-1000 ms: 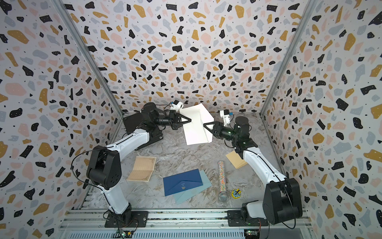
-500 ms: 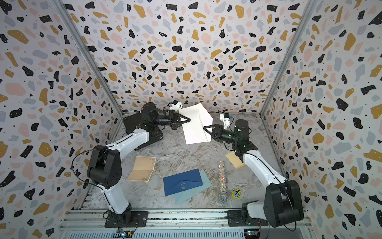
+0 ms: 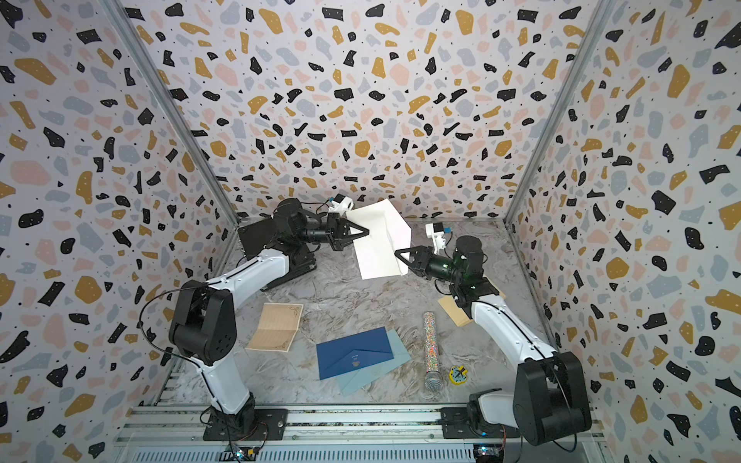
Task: Take the letter paper out of the envelope
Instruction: Pick up the envelope from the envelope.
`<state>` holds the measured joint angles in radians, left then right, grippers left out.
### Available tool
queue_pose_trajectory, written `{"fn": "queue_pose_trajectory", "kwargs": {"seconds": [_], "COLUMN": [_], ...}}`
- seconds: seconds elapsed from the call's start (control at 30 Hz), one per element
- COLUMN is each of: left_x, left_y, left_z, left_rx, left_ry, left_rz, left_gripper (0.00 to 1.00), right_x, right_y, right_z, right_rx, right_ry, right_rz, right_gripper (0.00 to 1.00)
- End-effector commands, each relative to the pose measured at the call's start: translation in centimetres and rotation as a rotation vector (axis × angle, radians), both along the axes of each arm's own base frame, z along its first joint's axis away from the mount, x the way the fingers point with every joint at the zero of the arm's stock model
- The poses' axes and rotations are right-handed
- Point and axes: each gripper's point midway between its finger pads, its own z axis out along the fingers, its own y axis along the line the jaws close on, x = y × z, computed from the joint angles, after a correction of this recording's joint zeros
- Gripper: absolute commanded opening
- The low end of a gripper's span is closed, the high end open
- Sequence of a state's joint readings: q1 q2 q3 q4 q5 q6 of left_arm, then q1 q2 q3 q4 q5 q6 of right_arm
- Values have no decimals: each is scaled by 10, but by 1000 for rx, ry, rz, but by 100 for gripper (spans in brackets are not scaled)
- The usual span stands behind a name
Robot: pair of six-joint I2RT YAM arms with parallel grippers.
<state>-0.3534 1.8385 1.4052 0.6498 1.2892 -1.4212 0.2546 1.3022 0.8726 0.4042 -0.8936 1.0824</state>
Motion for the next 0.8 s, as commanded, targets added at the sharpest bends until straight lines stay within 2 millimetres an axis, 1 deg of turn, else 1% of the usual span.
{"fn": "queue_pose_trajectory", "kwargs": {"seconds": [0.0, 0.1, 0.17, 0.27, 0.3, 0.33, 0.37, 0.4, 0.43, 0.47, 0.6, 0.7, 0.77], "left_x": [4, 4, 5, 7, 8, 8, 9, 10, 10, 10, 11, 11, 11], "left_y": [2, 2, 2, 1, 1, 1, 1, 1, 0, 0, 0, 0, 0], "left_z": [17, 12, 10, 8, 8, 9, 9, 10, 11, 12, 13, 12, 12], "left_rx": [-26, -16, -12, -10, -10, -11, -12, -13, -14, -15, -16, -16, -16], "left_ry": [-90, -85, -83, -82, -83, -84, -86, -88, -91, -92, -92, -91, -91], "left_rz": [16, 16, 19, 23, 24, 23, 25, 25, 25, 26, 27, 25, 27], "left_gripper": [0, 0, 0, 0, 0, 0, 0, 0, 0, 0, 0, 0, 0], "right_x": [-5, -5, -5, -6, -6, -6, -7, -8, -8, -9, -9, -8, -7], "right_y": [2, 3, 3, 3, 3, 3, 4, 4, 4, 4, 3, 3, 3], "right_z": [14, 22, 24, 23, 21, 18, 15, 13, 10, 8, 3, 5, 7], "right_rx": [41, 82, 92, 91, 89, 86, 85, 85, 86, 90, 100, 112, 124], "right_ry": [-29, -28, -27, -18, -11, 1, 10, 16, 24, 32, 44, 44, 42], "right_rz": [17, 24, 27, 29, 29, 29, 30, 30, 31, 30, 18, 16, 15], "right_gripper": [14, 5, 3, 1, 3, 10, 21, 27, 30, 30, 25, 12, 11]}}
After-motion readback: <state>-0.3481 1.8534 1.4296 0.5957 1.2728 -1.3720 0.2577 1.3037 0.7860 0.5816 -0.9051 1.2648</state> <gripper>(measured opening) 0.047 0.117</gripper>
